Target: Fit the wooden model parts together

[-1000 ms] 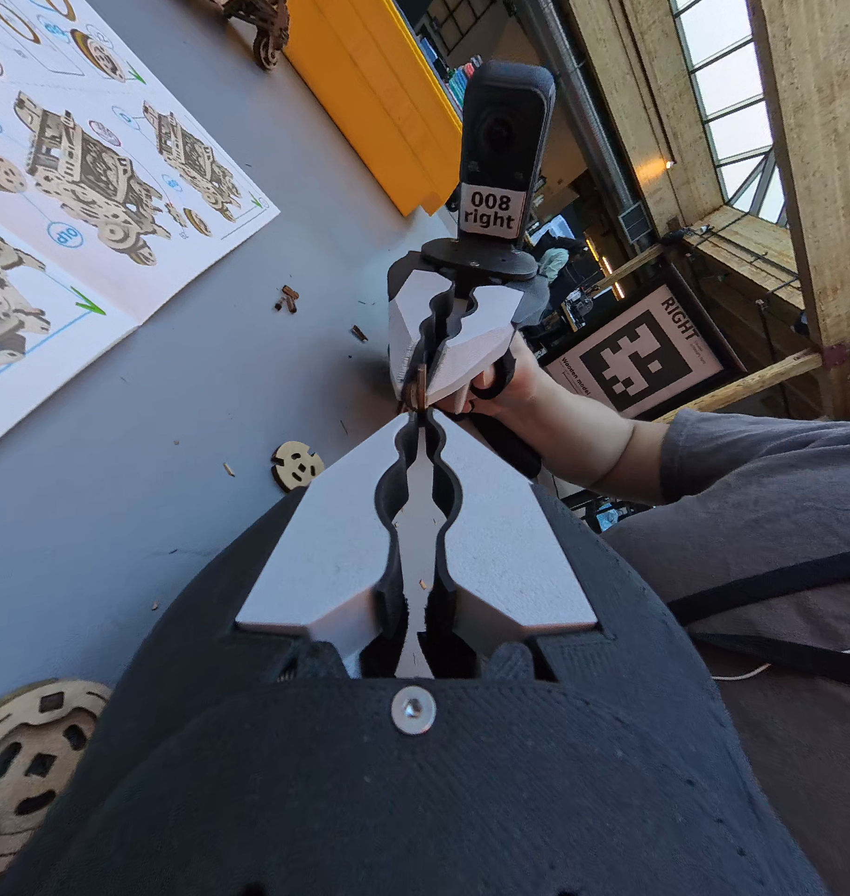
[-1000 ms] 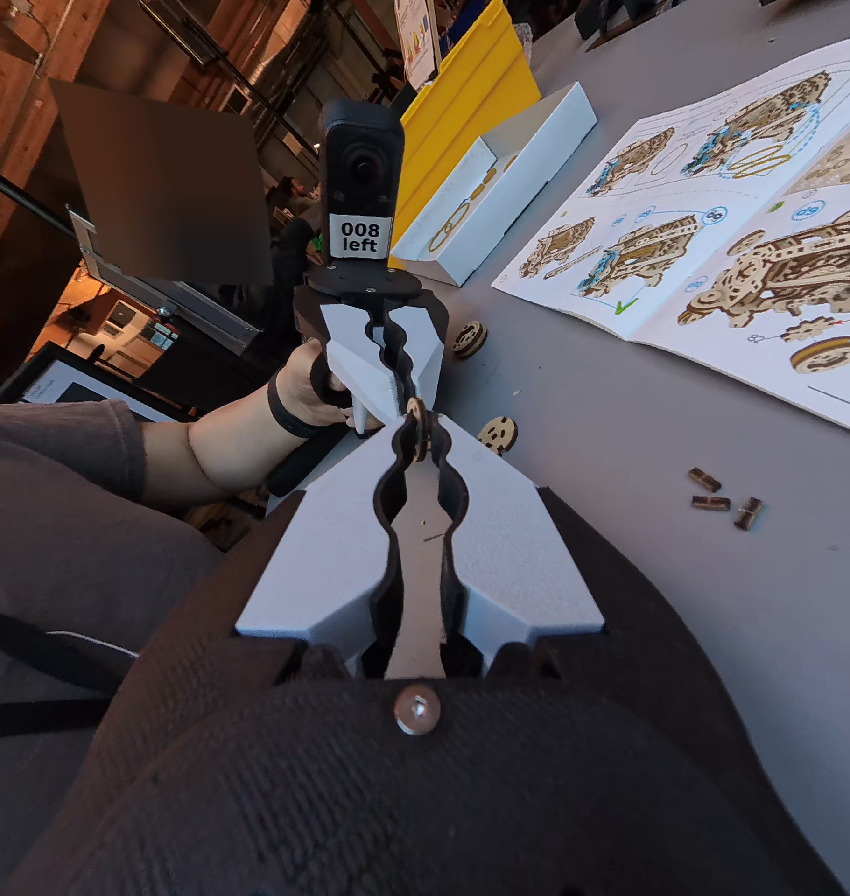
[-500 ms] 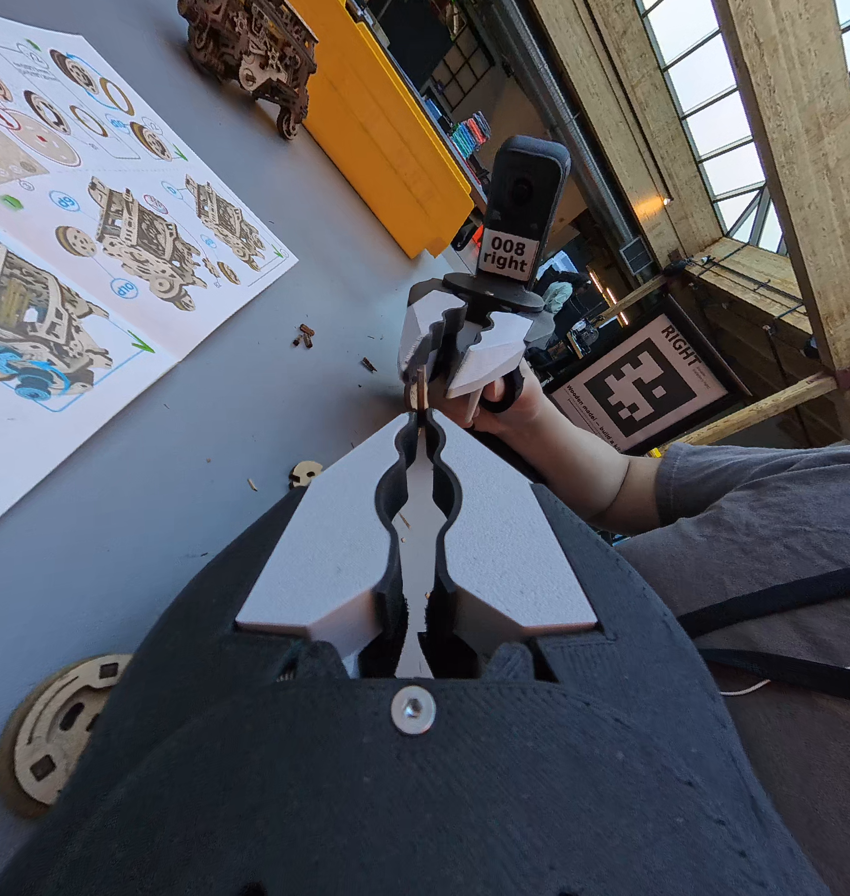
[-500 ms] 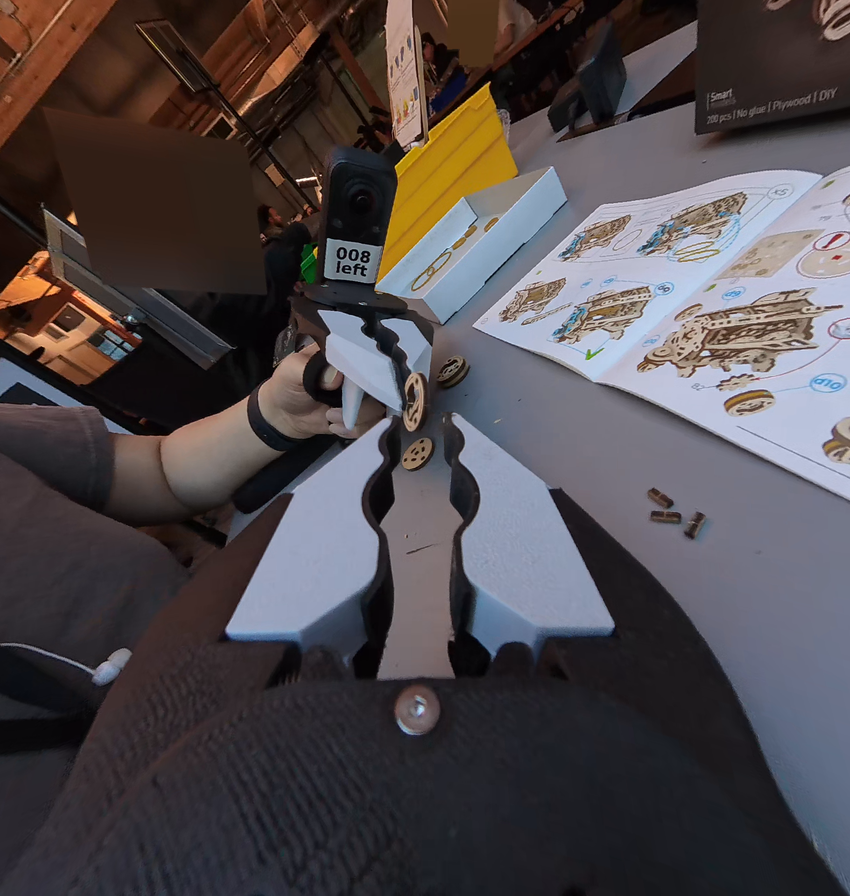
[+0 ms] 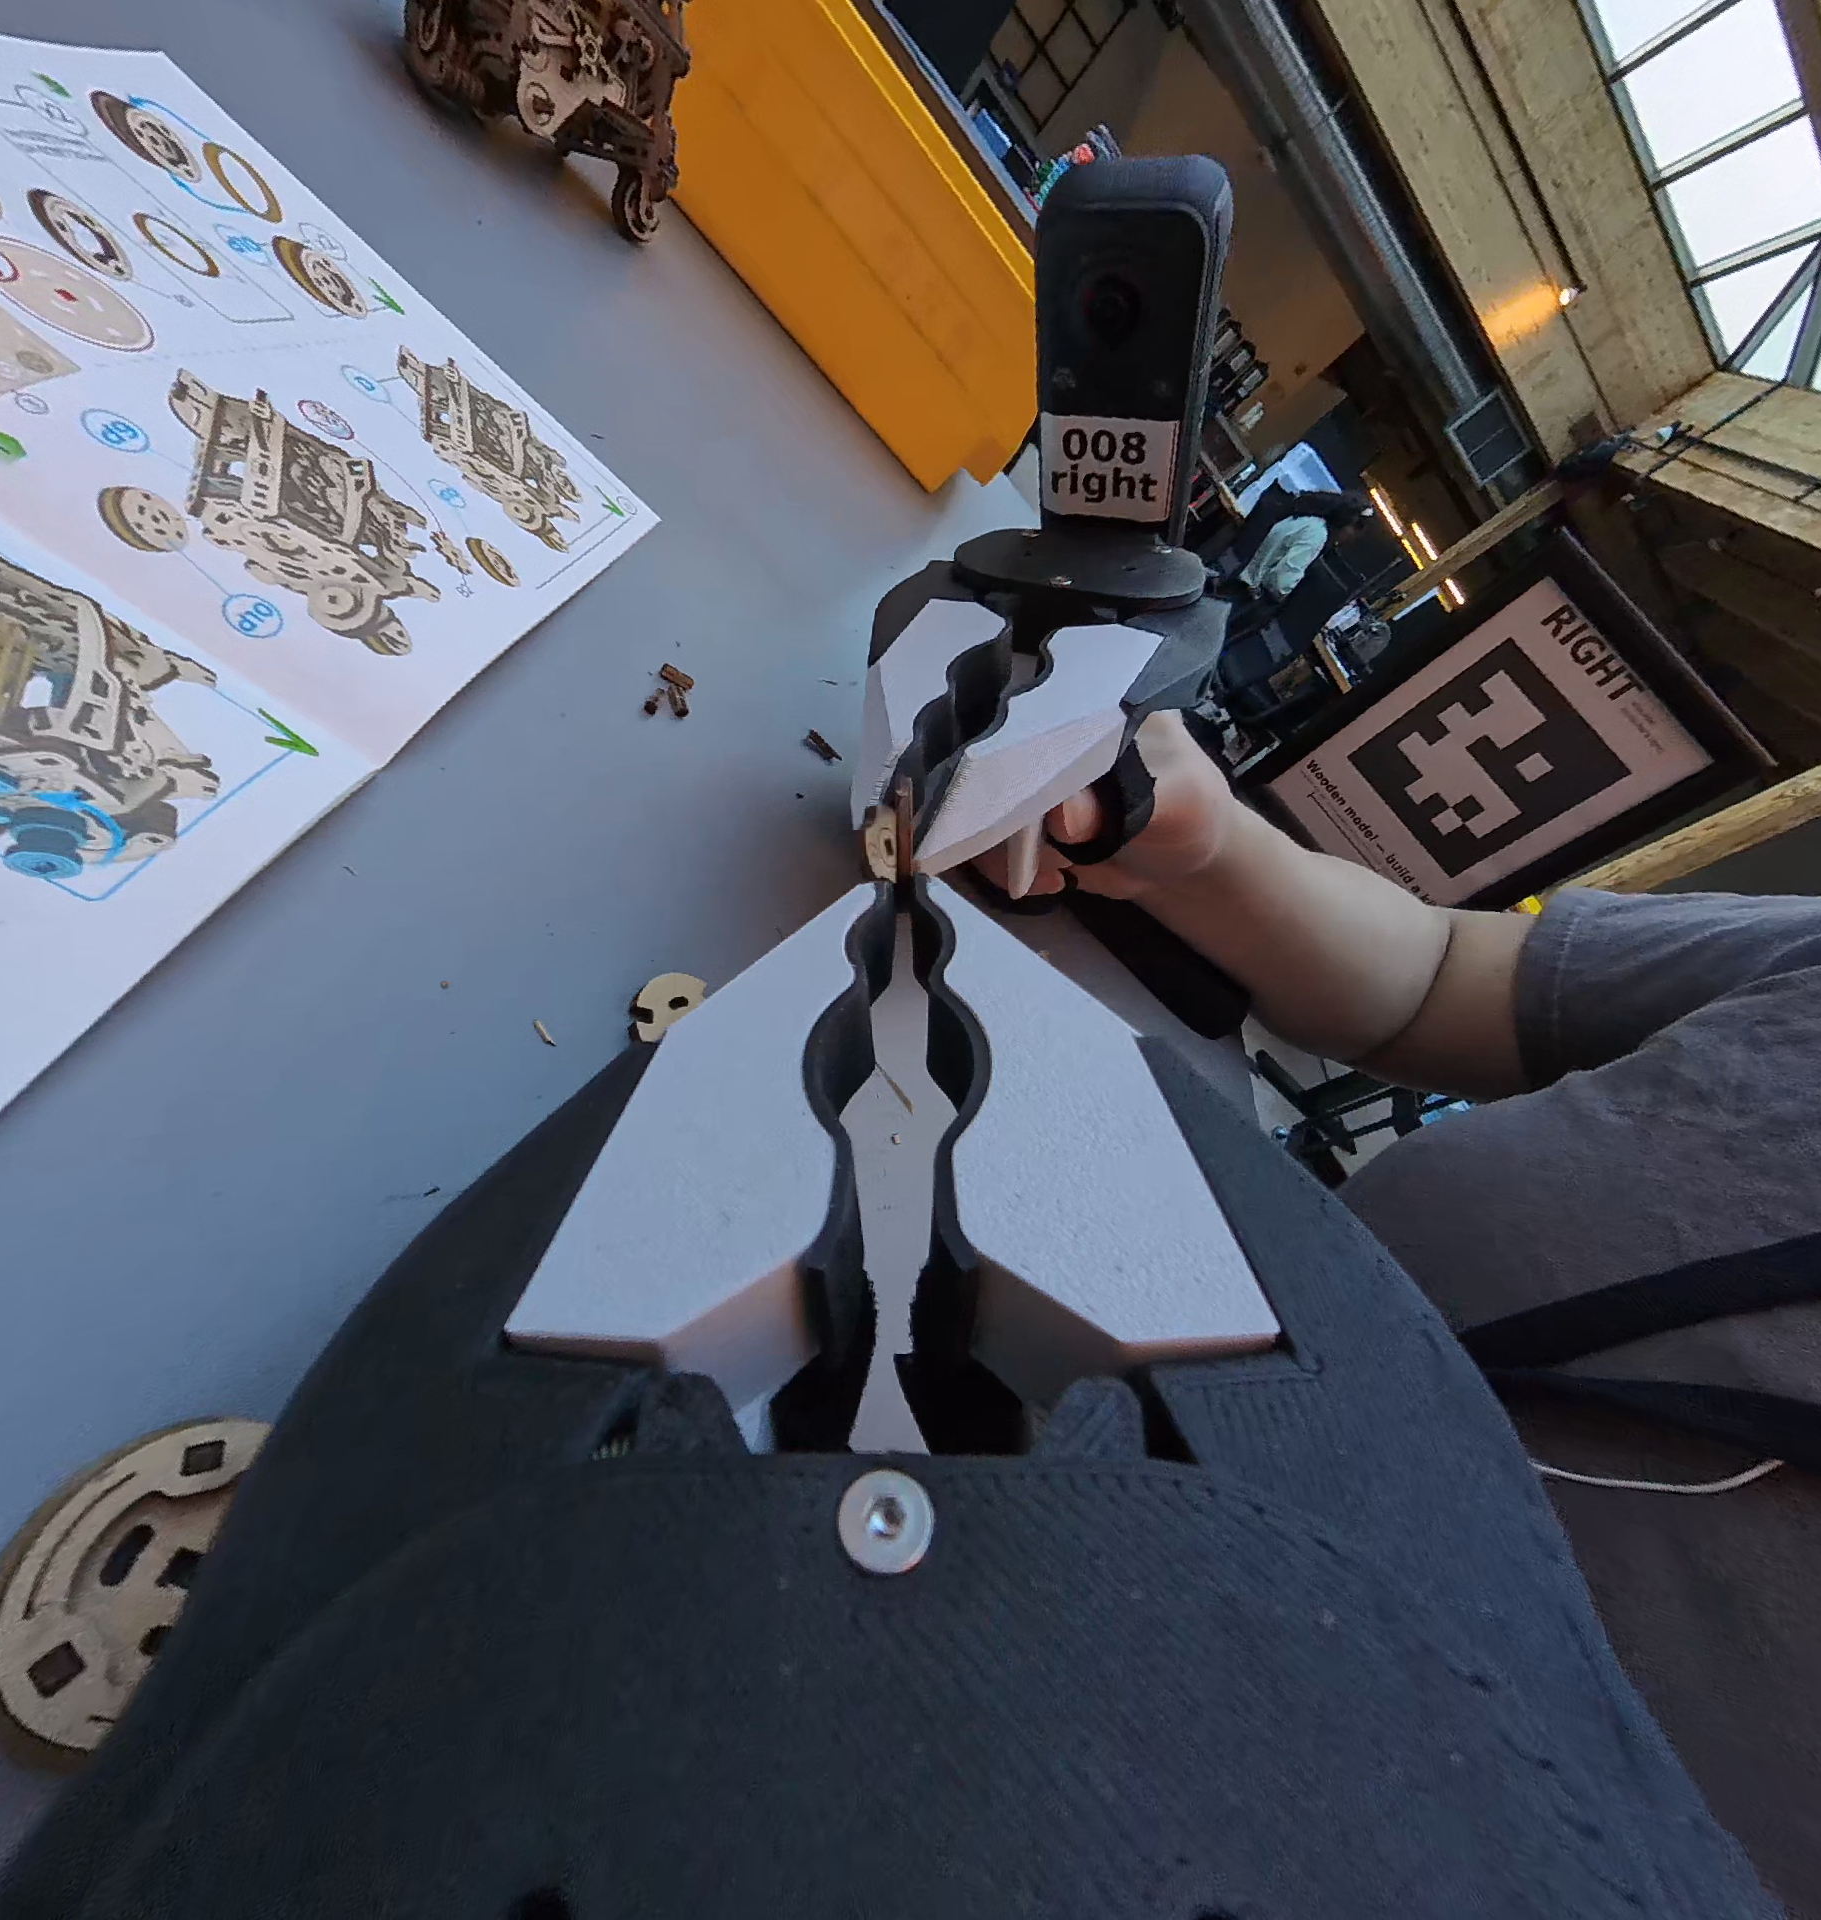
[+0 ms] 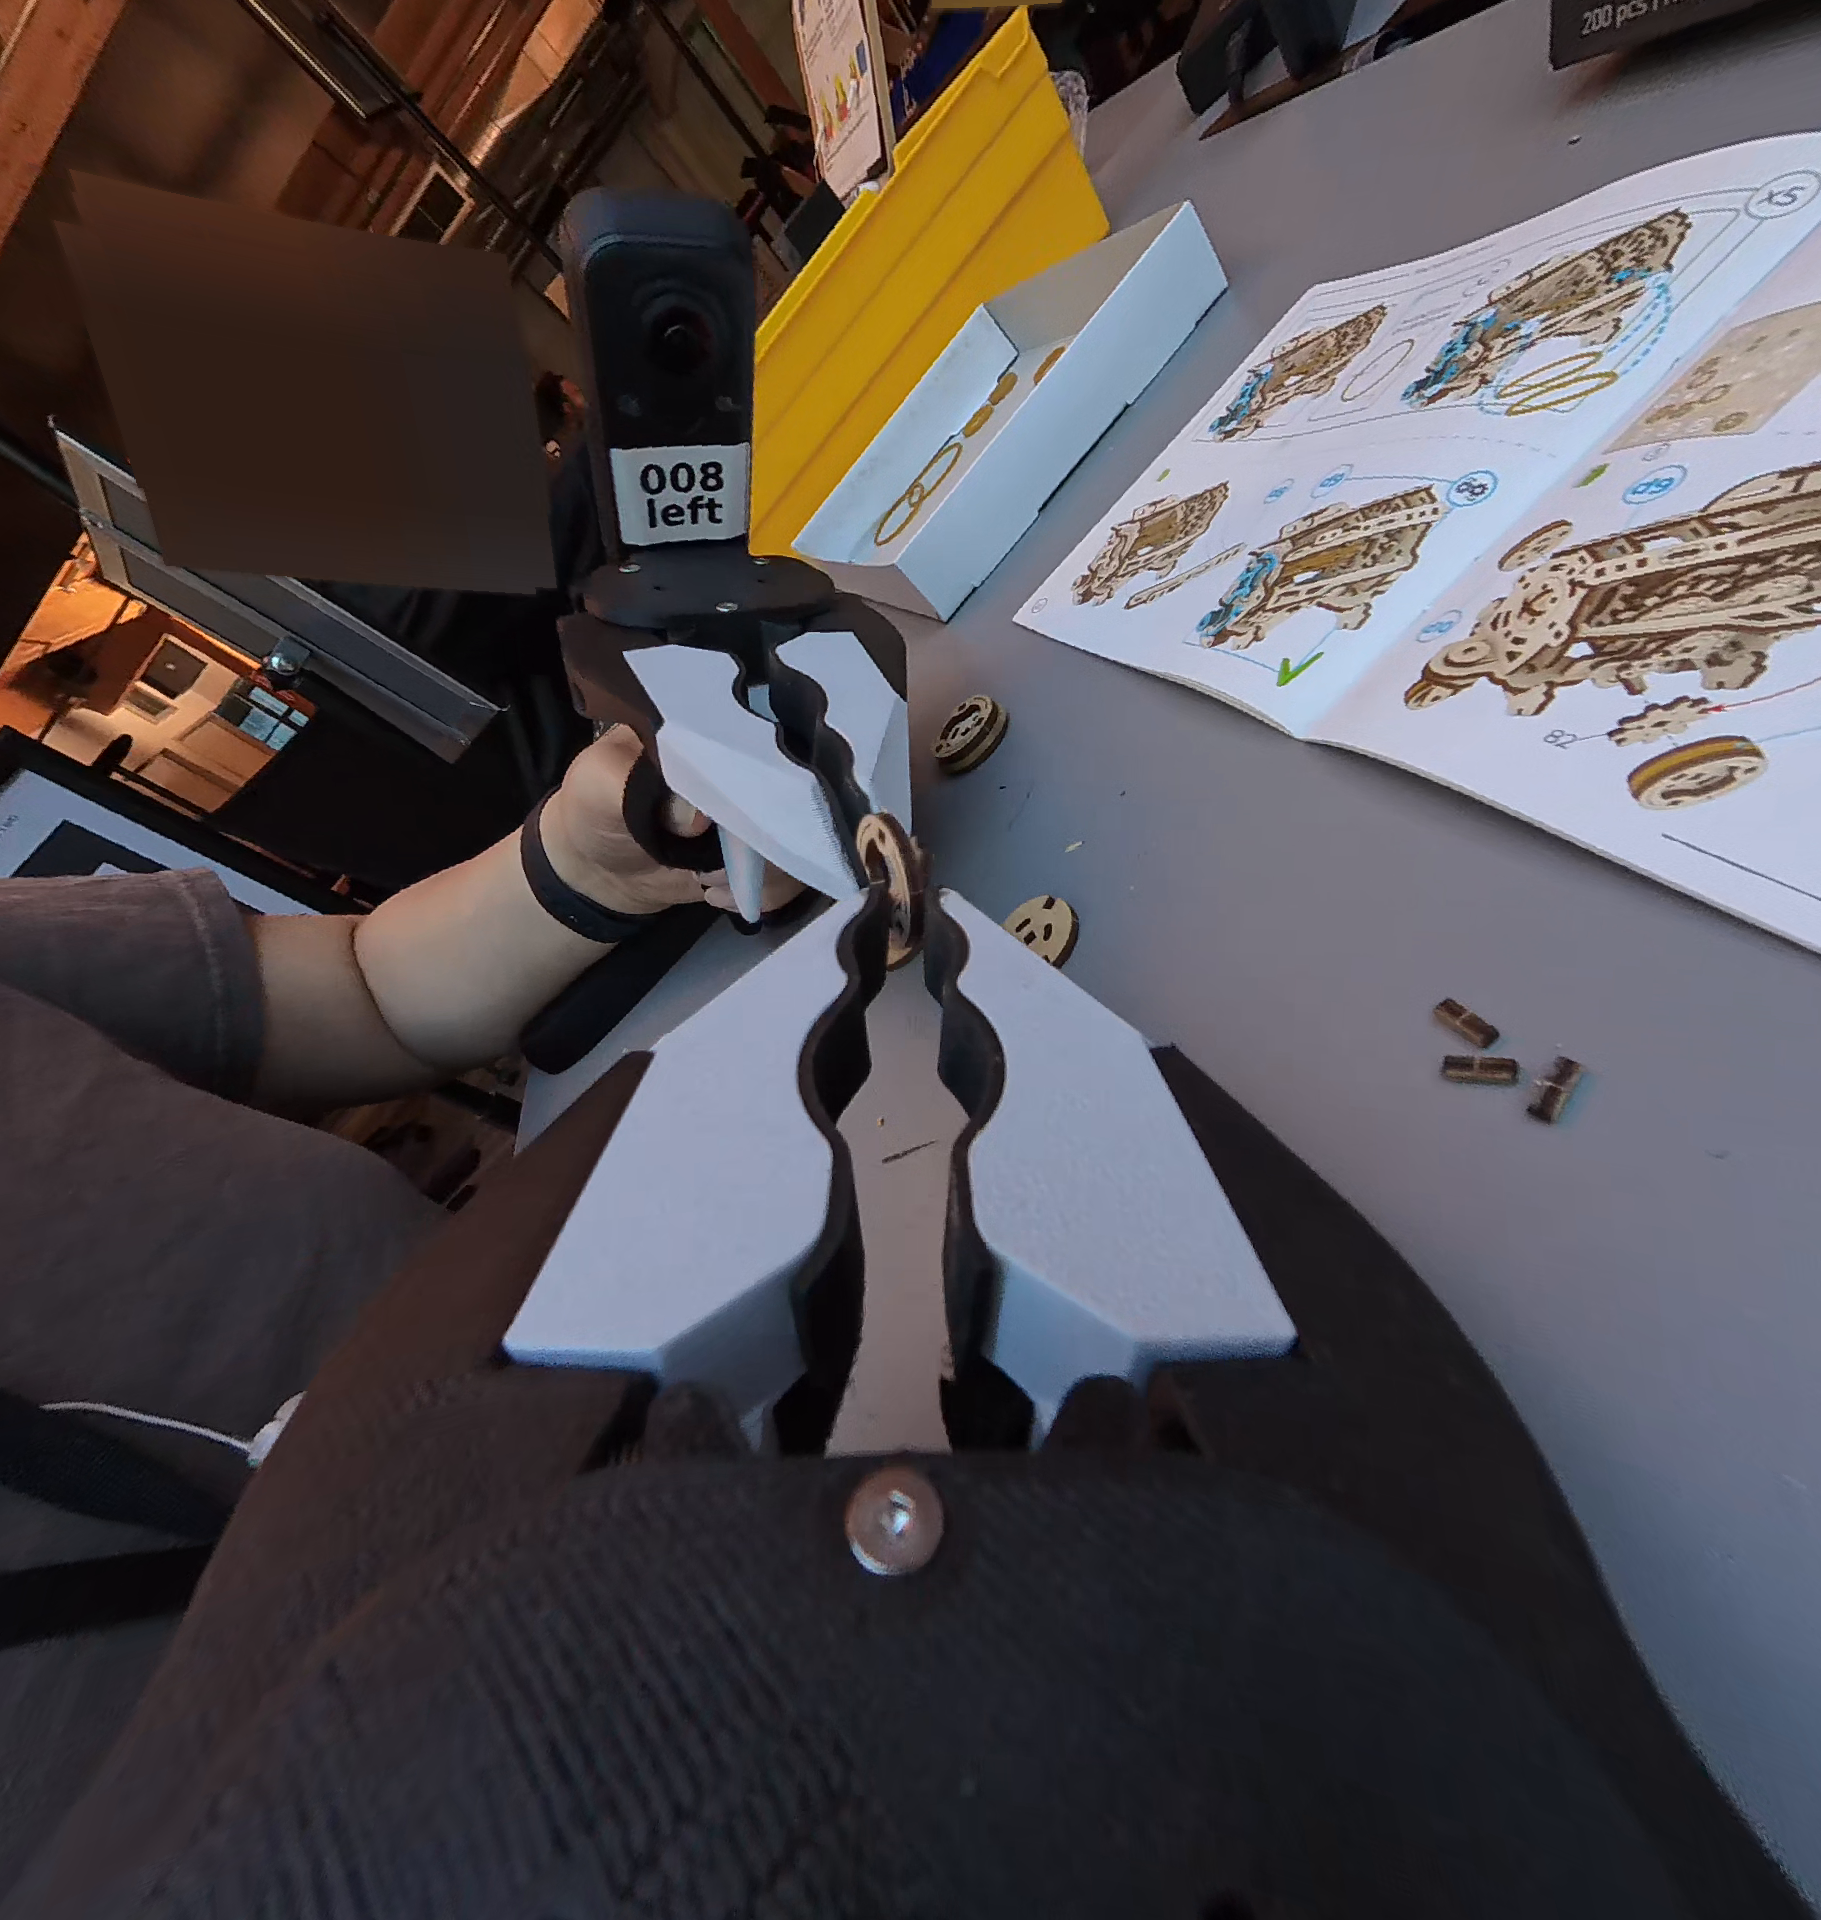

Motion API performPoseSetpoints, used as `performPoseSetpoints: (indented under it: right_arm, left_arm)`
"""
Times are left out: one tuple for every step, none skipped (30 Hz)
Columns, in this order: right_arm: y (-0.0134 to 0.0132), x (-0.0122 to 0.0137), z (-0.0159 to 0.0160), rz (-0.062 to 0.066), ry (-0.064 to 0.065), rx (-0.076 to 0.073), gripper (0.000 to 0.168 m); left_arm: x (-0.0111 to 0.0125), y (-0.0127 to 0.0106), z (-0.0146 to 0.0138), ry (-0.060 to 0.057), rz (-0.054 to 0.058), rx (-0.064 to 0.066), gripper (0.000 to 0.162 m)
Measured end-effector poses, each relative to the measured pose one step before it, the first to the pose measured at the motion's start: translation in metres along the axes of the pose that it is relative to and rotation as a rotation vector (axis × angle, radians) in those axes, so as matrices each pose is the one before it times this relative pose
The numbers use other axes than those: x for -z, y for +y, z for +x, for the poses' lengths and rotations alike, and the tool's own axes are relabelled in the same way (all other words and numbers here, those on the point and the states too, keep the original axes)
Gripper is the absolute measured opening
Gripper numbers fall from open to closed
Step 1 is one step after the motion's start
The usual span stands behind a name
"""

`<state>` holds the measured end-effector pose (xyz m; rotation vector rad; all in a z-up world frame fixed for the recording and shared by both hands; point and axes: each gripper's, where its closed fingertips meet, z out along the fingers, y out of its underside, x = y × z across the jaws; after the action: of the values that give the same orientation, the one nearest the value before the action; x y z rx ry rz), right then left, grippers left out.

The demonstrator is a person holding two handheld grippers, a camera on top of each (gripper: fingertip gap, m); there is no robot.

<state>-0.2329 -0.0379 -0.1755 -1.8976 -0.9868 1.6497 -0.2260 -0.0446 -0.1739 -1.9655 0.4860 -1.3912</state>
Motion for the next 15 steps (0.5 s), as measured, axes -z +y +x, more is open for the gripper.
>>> performPoseSetpoints:
  right_arm:
    - [0.00008,0.00009,0.0025,0.0012,0.0199,-0.003,0.004]
    - [0.00069,0.00006,0.00256,-0.0038,0.02,-0.0019,0.003]
    - [0.0005,-0.00022,0.00111,-0.0042,0.0067,-0.0031,0.003]
    - [-0.00032,-0.00001,-0.00027,0.0012,-0.006,-0.0032,0.004]
    - [-0.00156,0.00045,-0.0021,0.009,-0.0196,-0.0005,0.003]
    - [-0.00212,0.00093,-0.00349,0.0153,-0.0284,0.0031,0.003]
    - [-0.00112,0.00094,-0.00249,0.0096,-0.021,-0.0026,0.003]
    - [-0.00071,0.00063,-0.00179,0.0056,-0.0143,-0.0012,0.003]
    - [-0.00246,0.00138,-0.00248,0.0141,-0.0158,0.0028,0.007]
    - [-0.00575,0.00289,-0.00253,0.0314,-0.0146,0.0024,0.015]
    - [-0.00773,0.00488,-0.00167,0.0388,-0.008,0.005,0.017]
    - [-0.00835,0.00596,0.00048,0.0379,0.0098,0.0165,0.018]
    - [-0.0075,0.00549,0.00437,0.0293,0.038,0.0379,0.018]
    - [-0.00576,0.00285,0.00467,0.0141,0.0471,0.0695,0.018]
    - [-0.00166,-0.00115,0.00438,-0.0203,0.0496,0.1006,0.019]
  left_arm:
    - [-0.00123,0.00075,0.00022,-0.0058,-0.0043,-0.0111,0.001]
    - [-0.00138,0.00174,-0.00181,-0.021,-0.0118,-0.0108,0.001]
    - [-0.0004,0.00024,-0.00132,-0.0127,-0.003,-0.0092,0.0]
    - [0.00034,-0.00086,-0.00016,-0.0008,0.0039,-0.0034,0.001]
    - [0.00085,-0.00162,0.0009,0.0116,0.0104,0.0027,0.0]
    - [0.00091,-0.00179,0.00216,0.0224,0.0124,0.0087,0.001]
    - [0.0002,-0.00106,0.0021,0.0216,0.006,0.012,0.0]
    - [0.00022,-0.0003,0.00143,0.0134,0.0003,0.009,0.001]
    - [0.00106,-0.00079,0.00059,0.0059,0.0013,0.0035,0.0]
    - [0.00332,-0.00254,-0.00111,-0.0081,0.0067,-0.0042,0.0]
    - [0.00586,-0.00674,-0.00048,-0.0071,0.0276,-0.0065,0.0]
    - [0.00791,-0.01038,0.00089,0.0014,0.0459,-0.0022,0.0]
    - [0.00919,-0.01231,0.0015,0.0045,0.054,0.0009,0.0]
    - [0.00915,-0.01229,0.00223,0.0067,0.0548,-0.0021,0.0]
    - [0.00793,-0.0105,0.00107,-0.0007,0.0442,-0.0043,0.0]
